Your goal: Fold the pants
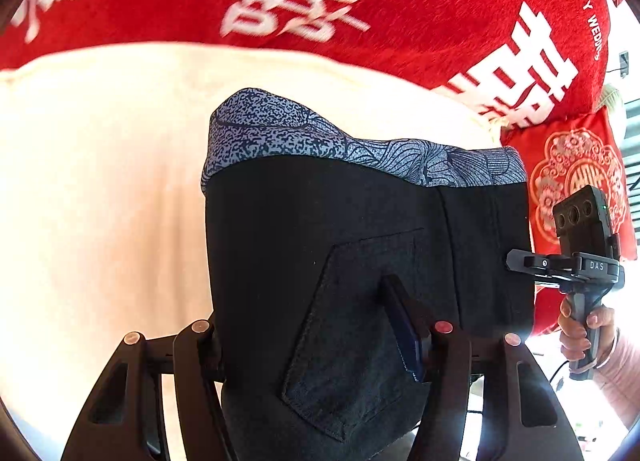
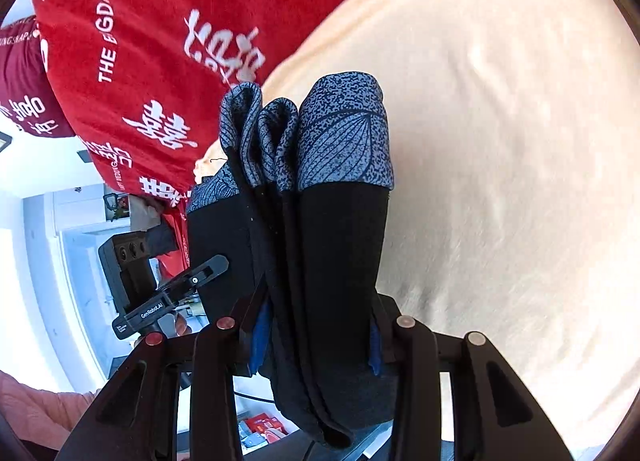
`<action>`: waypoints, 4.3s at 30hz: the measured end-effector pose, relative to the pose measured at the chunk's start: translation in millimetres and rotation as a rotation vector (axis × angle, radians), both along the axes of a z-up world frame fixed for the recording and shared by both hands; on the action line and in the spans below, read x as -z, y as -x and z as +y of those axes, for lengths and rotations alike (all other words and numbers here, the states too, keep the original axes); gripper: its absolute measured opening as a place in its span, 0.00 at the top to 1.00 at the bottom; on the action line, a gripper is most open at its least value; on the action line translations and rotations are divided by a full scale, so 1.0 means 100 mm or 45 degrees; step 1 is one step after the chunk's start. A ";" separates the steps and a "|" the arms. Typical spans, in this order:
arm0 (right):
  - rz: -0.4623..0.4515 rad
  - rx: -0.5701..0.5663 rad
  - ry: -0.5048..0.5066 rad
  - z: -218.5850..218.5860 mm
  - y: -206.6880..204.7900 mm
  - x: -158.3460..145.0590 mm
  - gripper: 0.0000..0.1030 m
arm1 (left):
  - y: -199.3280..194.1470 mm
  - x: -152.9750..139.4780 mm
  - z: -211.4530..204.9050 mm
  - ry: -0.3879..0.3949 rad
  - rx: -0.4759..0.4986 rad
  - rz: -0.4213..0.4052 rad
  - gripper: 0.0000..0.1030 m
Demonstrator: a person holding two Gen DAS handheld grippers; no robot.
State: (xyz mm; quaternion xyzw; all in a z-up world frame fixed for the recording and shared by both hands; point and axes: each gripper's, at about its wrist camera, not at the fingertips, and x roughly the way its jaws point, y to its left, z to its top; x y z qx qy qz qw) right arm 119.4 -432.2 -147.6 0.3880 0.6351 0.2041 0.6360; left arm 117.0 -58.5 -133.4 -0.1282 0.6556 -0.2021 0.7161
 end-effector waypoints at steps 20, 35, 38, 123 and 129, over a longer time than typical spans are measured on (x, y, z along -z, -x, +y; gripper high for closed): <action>0.027 0.010 0.583 0.37 0.38 -0.02 0.17 | 0.50 0.29 0.25 -0.404 -0.067 -0.014 0.01; 0.105 0.075 1.016 0.36 0.95 -0.39 0.08 | 0.92 -0.18 0.16 -0.628 0.022 -0.092 0.01; 0.089 0.082 1.010 0.41 1.08 -0.53 0.08 | 1.02 -0.32 0.09 -0.632 0.035 -0.121 0.01; -0.107 -0.226 1.094 1.37 1.13 -1.78 0.08 | 1.55 -1.55 -0.08 -0.677 -0.036 -0.187 0.01; -0.105 -0.225 1.096 1.38 1.13 -1.78 0.08 | 1.54 -1.54 -0.10 -0.660 -0.028 -0.179 0.01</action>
